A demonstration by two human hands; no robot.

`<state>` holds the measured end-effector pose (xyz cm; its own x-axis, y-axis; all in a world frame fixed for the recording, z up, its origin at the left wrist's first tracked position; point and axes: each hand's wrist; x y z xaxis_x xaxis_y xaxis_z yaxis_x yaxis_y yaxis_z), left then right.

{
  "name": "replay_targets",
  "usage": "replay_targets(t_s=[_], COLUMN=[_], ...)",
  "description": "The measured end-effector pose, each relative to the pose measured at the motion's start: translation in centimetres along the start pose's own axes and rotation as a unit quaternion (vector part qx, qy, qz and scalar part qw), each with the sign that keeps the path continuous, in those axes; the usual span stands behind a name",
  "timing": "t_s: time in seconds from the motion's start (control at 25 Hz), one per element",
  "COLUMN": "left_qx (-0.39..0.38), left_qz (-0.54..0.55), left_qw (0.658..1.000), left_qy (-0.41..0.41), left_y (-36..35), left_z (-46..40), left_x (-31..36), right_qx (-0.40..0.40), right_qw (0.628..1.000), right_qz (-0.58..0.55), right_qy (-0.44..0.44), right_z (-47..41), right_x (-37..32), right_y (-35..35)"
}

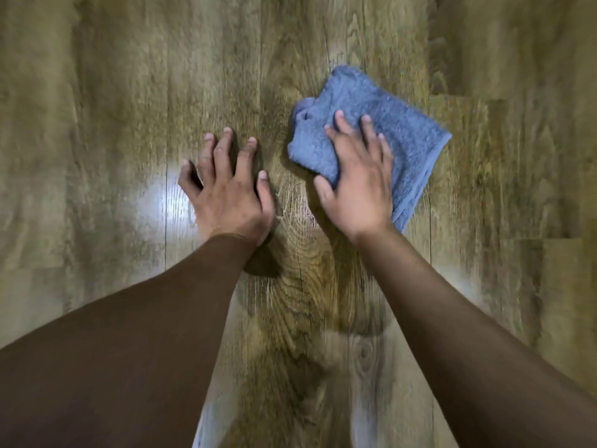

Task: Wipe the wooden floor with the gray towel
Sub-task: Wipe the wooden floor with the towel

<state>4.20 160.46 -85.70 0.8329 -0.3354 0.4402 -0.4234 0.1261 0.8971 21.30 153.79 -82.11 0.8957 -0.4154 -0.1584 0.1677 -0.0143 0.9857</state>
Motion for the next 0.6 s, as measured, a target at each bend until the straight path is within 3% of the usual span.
replay_targets(t_s=[0.32,0.48,0.6], left_qx=[-0.041,-0.130,-0.215], left_qz=[-0.020,0.034,0.043], left_qw=[0.999,0.990,0.976], left_qy=[0.004,0.031,0.005], left_y=[-0.1,1.4,4.4], left_z=[-0.4,-1.4,-2.9], left_x=[-0.5,-0.3,-2.4], right_qx=[-0.010,-0.043,-0.069], right_qw=[1.000,0.999,0.995], right_qz=[0.019,0.028,0.051], right_qy=[0.004,0.005,0.052], right_z=[10.5,18.0,23.5], right_x=[-3.7,-5.7,-7.6], right_y=[-1.2,-1.7,-1.4])
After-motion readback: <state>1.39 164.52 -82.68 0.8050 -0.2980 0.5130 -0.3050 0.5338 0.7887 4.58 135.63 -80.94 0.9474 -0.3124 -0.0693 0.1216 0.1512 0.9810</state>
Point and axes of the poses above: each hand's wrist, its own z-axis away from the middle knuckle, its own y-axis out of the back of the hand, x = y × z, and after that the axes turned 12 degrees about z, right-handed
